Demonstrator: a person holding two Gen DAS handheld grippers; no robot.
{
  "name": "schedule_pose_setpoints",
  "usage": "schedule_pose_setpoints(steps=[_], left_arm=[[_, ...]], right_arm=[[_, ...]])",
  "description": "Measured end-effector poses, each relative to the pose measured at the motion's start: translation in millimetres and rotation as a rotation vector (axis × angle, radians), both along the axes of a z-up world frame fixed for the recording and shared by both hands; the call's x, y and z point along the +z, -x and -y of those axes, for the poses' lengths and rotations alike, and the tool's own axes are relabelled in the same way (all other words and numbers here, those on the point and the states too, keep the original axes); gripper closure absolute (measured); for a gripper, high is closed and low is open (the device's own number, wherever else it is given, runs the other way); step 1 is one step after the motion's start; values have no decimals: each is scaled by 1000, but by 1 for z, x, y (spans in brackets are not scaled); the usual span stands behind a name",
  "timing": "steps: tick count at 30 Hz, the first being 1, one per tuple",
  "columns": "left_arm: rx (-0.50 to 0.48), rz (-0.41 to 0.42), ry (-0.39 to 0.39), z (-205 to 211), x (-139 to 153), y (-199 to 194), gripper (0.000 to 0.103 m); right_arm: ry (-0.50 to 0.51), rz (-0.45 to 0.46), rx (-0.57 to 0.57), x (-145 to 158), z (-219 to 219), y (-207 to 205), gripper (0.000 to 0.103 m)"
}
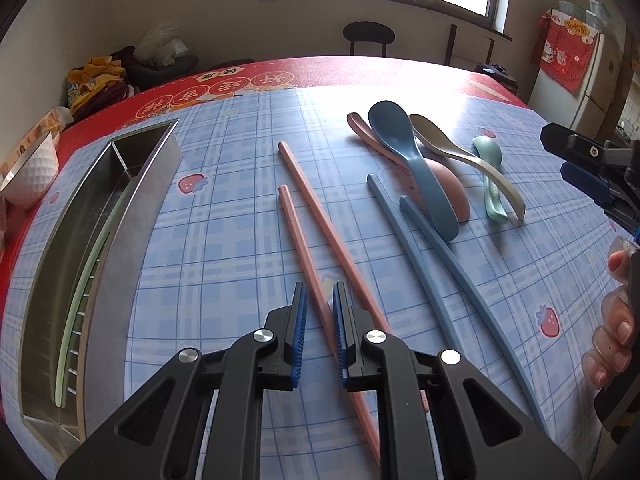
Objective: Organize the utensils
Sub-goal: 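Position the open left gripper over a pink chopstick, then grasp and lift the pink chopstick with the left gripper while the right gripper approaches the other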
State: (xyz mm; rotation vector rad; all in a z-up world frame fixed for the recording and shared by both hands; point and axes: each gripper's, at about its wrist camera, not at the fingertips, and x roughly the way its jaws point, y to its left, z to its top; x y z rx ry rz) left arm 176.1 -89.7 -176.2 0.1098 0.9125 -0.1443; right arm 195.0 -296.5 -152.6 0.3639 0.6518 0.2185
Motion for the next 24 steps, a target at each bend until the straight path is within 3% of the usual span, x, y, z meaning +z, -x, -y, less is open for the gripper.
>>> schedule_pose_setpoints(steps=[10,16,24], left_arm=[[-47,33,-43,-6,-2,7,90],[-44,28,14,-13,-2,5,90],[-46,41,-20,-8,-2,7,92]], right_arm=[[-34,7,37,-1,-3,2,14],[-45,-15,40,-5,-4,0,14],[-42,-19,62,-6,-11,1,14]])
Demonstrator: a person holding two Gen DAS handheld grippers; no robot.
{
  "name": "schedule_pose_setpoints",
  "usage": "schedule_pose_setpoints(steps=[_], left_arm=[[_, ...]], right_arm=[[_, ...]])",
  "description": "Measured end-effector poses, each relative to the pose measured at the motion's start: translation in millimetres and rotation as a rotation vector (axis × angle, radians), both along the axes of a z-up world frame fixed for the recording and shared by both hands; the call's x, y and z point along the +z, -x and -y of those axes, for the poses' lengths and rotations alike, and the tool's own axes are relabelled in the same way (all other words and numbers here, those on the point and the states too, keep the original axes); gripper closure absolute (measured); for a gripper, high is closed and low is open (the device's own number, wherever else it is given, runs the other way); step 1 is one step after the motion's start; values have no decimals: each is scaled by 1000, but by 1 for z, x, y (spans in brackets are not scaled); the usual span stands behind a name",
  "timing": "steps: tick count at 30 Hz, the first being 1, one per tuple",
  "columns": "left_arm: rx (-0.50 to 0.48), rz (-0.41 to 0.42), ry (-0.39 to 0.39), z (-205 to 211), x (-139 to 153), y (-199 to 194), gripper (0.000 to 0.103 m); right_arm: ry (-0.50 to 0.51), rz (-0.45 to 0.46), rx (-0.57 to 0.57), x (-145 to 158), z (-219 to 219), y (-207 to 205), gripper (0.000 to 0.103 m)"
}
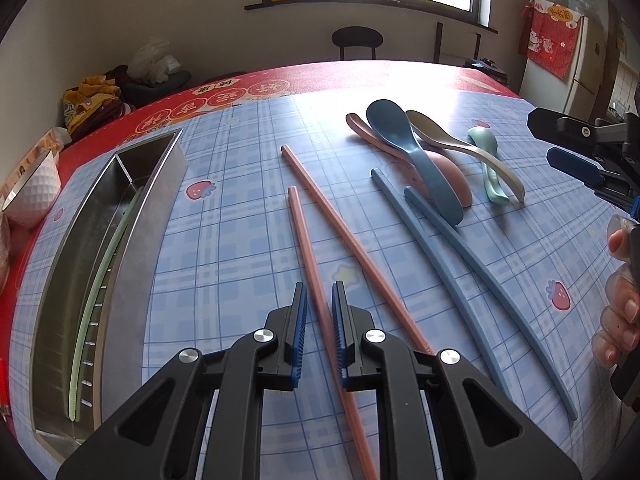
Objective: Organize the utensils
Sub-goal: 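Grasp and lift the pink chopstick with the left gripper while the right gripper approaches the other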
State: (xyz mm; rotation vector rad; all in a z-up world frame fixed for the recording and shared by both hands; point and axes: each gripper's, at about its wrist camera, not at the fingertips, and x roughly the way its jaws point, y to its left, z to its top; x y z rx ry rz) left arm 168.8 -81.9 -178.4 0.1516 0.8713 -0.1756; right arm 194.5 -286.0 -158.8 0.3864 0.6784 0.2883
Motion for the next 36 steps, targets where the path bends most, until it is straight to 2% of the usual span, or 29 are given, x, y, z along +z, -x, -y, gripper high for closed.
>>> schedule_pose_setpoints(steps=[4,9,17,19,23,25,26,30,33,36], left_arm=[[-4,2,15,-1,1,1,97],[34,0,104,-18,3,0,97],[56,50,174,-30,12,9,97],[57,67,196,-33,14,12,97],[30,79,229,-35,22,20,97],[23,90,264,-40,30,24,97],[21,99,275,-43,35,27,97],[18,137,327,-59,52,40,97],[19,152,351,-69,58,48,97],[15,158,361,-78,61,54,97]], right_arm=[[4,-2,5,-2,-2,0,14],[-4,-10,26,-4,-4,-3,14],[17,20,93,-3,-17,-3,15],[26,27,119,-3,-20,-2,24],[84,11,166,-2,-36,-4,33],[118,9,209,1,-49,-3,44],[126,0,240,1,-56,-3,46],[243,-31,332,1,-95,-10,65],[299,-69,376,-4,-120,-15,71],[352,-101,380,-11,-137,-17,71]])
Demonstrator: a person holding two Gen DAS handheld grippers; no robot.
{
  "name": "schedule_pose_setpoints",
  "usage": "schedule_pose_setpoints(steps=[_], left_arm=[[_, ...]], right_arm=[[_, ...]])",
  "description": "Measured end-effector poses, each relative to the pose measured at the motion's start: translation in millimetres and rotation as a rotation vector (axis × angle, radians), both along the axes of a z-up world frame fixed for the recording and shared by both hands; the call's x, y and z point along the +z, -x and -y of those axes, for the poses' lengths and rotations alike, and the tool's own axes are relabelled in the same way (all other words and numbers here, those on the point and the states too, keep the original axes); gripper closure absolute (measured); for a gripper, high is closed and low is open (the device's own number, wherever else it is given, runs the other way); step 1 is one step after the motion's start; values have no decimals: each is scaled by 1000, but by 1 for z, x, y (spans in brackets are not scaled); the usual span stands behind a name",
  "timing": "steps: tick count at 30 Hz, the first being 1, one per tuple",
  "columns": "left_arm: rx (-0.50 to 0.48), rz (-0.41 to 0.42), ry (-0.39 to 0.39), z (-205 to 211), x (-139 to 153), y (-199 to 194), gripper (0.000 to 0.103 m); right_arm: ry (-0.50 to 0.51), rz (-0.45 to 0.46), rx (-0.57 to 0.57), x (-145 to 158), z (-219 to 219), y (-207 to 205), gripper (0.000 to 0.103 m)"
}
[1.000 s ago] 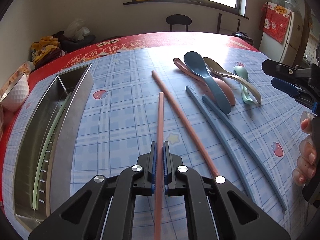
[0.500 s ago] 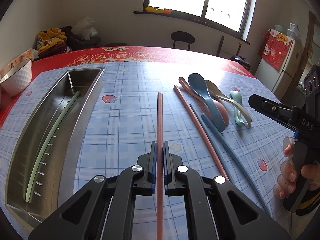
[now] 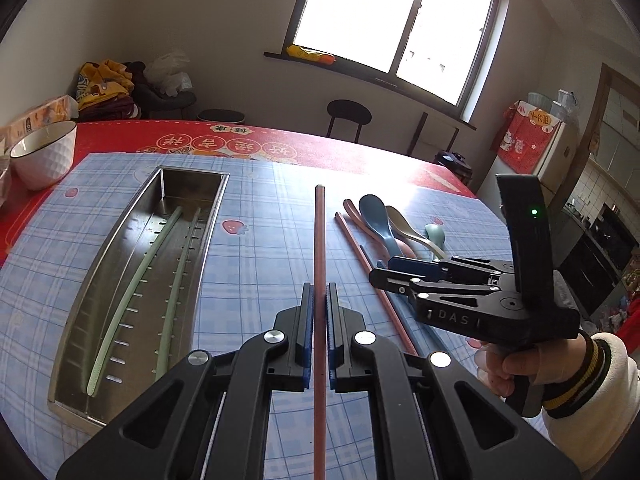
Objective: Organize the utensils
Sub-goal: 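Grasp and lift the pink chopstick with the left gripper while the right gripper approaches the other, then close the right gripper on the other pink chopstick and lift it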
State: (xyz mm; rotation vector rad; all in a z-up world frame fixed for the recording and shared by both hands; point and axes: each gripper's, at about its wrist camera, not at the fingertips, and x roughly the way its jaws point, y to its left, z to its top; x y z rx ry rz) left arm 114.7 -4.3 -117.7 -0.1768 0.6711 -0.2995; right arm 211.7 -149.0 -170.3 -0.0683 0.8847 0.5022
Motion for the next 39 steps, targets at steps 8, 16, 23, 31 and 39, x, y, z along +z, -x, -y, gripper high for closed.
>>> schedule_pose_setpoints(steps=[8,16,23,31,39], left_arm=[[-18,13,24,-14,4,6,97],[-22,14,57,-24,5,10,97],[-23,24,60,-34,9,12,97],[-5,38,80,-50,14,17,97],[40,31,95,-88,22,18,97]], right_arm=[[17,-52,-46,-12,-3,-3,71],[65,-96,-85,-13,-12,-4,71],[20,-148,-131,-17,-5,-10,72],[61,-217,-208,-16,-9,-41,96],[-59,-225,-263,-14,1,-27,97]])
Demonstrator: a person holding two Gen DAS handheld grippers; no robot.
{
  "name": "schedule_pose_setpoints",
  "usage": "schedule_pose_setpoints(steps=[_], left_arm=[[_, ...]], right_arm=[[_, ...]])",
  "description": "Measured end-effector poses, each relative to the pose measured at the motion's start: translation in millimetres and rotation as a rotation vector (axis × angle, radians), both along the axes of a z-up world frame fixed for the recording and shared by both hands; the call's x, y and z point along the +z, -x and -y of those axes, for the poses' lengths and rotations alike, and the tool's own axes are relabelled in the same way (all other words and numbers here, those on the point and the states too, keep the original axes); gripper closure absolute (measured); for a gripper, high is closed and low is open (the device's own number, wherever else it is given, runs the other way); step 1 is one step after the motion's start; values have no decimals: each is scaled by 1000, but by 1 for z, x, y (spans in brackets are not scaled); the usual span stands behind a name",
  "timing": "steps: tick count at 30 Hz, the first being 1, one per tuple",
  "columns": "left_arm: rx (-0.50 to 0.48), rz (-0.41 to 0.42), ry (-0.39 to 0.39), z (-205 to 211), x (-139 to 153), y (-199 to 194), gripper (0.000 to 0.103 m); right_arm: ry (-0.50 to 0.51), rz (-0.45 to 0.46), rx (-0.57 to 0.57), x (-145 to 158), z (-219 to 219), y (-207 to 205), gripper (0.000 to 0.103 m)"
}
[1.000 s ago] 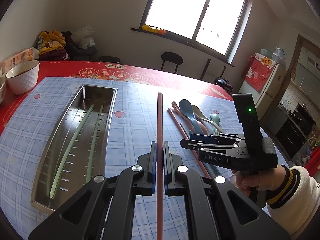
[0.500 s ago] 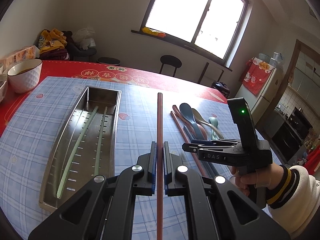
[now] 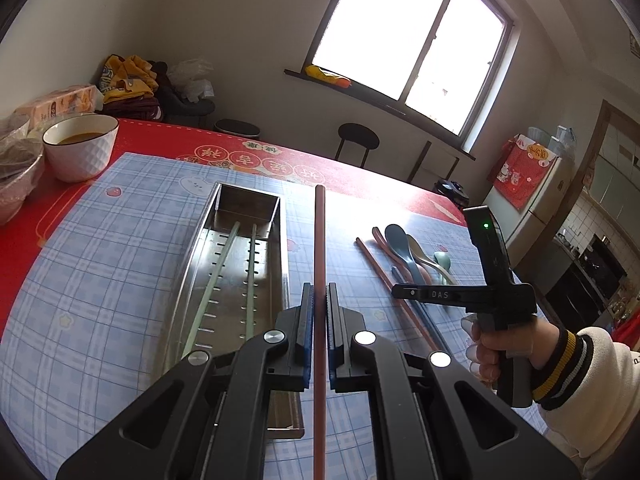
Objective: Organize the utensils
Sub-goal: 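Close the right gripper on the other pink chopstick and lift it, then lower the pink chopstick into the steel tray and open the left gripper while the right gripper carries the other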
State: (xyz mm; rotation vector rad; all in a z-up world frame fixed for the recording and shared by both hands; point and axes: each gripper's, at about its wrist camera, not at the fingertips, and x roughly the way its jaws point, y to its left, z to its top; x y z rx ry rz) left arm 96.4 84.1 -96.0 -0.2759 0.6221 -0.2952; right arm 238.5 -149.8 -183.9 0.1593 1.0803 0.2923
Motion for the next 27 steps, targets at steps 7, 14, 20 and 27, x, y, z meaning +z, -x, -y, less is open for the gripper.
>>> schedule_pose_setpoints(steps=[7,14,20,27], left_arm=[[60,-17,12,-36,9,-8,97],[58,-62,7,-41,10,-29,97],[54,-83,-14,-36,9,-46,97],[50,-89,-12,-32,7,-56,97]], right_arm=[[-197,84,-25,23,-10,20,97],[-275,85,-30,21,-13,25,97],[-206,33,-23,0,-15,19,97],[-70,-2,49,-7,-29,12,97]])
